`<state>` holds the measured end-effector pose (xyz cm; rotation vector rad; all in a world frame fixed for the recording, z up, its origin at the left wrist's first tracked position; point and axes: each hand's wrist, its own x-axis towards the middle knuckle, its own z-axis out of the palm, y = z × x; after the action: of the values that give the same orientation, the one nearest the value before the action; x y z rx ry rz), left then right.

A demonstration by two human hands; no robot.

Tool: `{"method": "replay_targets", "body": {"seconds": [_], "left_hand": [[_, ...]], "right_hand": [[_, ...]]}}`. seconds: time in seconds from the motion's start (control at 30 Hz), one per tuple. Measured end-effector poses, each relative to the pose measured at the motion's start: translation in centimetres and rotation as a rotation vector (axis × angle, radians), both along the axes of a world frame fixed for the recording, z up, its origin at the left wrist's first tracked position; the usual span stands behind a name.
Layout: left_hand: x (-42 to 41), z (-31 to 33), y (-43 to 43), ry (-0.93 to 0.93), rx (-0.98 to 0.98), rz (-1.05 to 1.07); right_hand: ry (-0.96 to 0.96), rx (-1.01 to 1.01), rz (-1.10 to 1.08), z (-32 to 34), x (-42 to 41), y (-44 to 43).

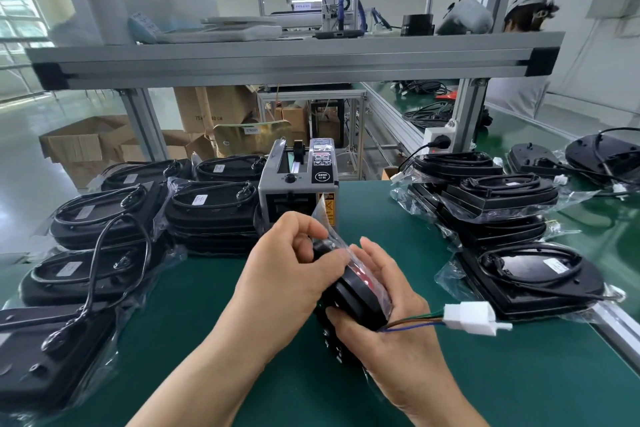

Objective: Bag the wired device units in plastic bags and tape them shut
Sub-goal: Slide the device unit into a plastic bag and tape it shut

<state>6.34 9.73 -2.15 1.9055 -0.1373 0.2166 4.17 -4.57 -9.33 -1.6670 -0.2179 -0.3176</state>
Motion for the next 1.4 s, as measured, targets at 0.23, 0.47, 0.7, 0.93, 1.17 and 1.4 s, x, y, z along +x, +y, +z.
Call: {"method": "replay_targets", "body": {"seconds": [0.23, 0.47, 0.7, 0.93, 1.17, 1.4], "left_hand": [[-0.4, -1.1, -0.3, 0.237, -0.346, 0.031], [-1.3, -1.4, -0.5, 0.055, -0.108, -0.077], [-1.0, -1.5, 1.3, -0.25, 0.285, -0.169], [-2.7, -5.3, -0.1, -0.496, 0.367, -0.148], [-2.7, -8.6, -2.2, -0.719, 0.331, -0.163], [-2.3, -11.0, -2.4, -0.814, 0.431, -0.226]], "right_hand": [[-0.016, -0.044, 0.035, 0.7, -0.3, 0.1], [-0.173, 0.047, -0.038, 0.7, -0.1, 0.9], [-0.159, -0.571, 0.234, -2.1, 1.1, -4.2], [0.122, 0.109, 0.331, -0.2, -1.5, -6.4], [0.145, 0.194, 0.079, 0.2, -2.5, -2.1], [0.127, -0.033, -0.248, 0.8, -2.1, -2.5]]}}
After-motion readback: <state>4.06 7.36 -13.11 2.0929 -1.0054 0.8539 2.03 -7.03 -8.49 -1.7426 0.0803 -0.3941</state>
